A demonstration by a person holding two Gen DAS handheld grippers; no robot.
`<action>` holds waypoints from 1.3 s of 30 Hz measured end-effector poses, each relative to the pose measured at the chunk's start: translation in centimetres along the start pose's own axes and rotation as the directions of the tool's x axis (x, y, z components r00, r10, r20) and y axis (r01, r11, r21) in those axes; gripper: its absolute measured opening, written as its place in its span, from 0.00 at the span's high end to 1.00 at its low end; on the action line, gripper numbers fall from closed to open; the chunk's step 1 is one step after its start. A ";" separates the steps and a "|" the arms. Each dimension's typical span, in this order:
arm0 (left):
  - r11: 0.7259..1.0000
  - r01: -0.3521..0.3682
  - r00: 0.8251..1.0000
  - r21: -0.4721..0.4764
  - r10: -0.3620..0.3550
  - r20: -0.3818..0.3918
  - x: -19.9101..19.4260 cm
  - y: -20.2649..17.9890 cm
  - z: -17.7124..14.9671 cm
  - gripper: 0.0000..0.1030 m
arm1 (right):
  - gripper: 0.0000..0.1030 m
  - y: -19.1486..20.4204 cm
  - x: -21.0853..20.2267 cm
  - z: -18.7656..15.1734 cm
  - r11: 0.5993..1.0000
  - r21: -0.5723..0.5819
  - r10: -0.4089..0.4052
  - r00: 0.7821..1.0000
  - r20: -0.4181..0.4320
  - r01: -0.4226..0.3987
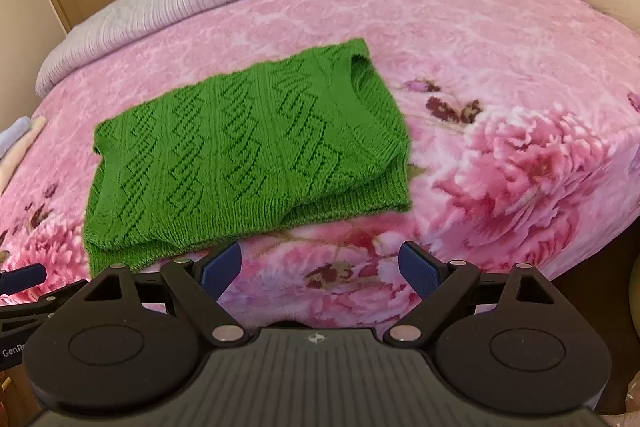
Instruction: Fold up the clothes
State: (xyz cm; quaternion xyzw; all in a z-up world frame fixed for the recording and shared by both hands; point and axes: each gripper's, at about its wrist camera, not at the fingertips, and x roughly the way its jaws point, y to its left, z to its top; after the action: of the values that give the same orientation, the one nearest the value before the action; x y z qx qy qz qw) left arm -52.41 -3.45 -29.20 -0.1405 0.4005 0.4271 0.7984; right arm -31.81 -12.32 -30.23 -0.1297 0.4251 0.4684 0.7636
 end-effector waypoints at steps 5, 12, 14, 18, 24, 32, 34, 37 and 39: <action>1.000 0.009 1.000 -0.006 -0.009 -0.015 0.8 0.2 0.2 0.37 | 0.14 0.1 1.0 0.3 1.000 -0.008 -0.008 1.000 -0.024 0.008; 1.000 0.016 0.999 -0.016 -0.017 -0.030 1.5 0.7 0.5 0.36 | 0.14 0.2 1.8 1.0 1.000 -0.012 -0.007 0.999 -0.037 0.006; 1.000 0.020 0.999 -0.019 -0.020 -0.034 1.7 0.8 0.6 0.36 | 0.14 0.2 2.1 1.2 1.000 -0.014 -0.006 0.999 -0.042 0.005; 0.999 0.028 0.999 -0.027 -0.029 -0.038 2.2 0.9 0.8 0.36 | 0.14 0.1 2.7 1.4 1.000 -0.017 -0.006 0.998 -0.055 0.005; 0.995 0.083 0.997 -0.051 -0.083 0.006 2.1 1.9 1.5 0.36 | 0.14 -2.3 2.8 2.0 0.996 0.041 0.079 0.997 0.014 -0.080; 0.987 0.118 0.993 -0.111 -0.116 0.025 3.7 4.0 2.6 0.37 | 0.19 -9.6 4.8 3.9 0.923 0.316 0.198 0.975 0.097 -0.219; 0.981 0.147 0.989 -0.125 -0.144 0.035 4.1 4.4 2.7 0.44 | 0.27 -11.0 5.8 4.1 0.884 0.380 0.250 0.962 0.111 -0.274; 0.968 0.200 0.979 -0.149 -0.195 0.051 4.9 4.8 3.0 0.56 | 0.35 -12.4 7.7 4.4 0.836 0.451 0.295 0.949 0.111 -0.313; 0.958 0.235 0.972 -0.163 -0.228 0.062 5.4 5.1 3.2 0.64 | 0.38 -12.9 8.9 4.6 0.832 0.474 0.280 0.956 0.090 -0.289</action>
State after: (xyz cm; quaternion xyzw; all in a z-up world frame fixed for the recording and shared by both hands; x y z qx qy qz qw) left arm -53.09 4.46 -30.65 -0.2445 0.3266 0.3661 0.8364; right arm -16.96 -11.02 -36.91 0.1332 0.5364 0.4569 0.6970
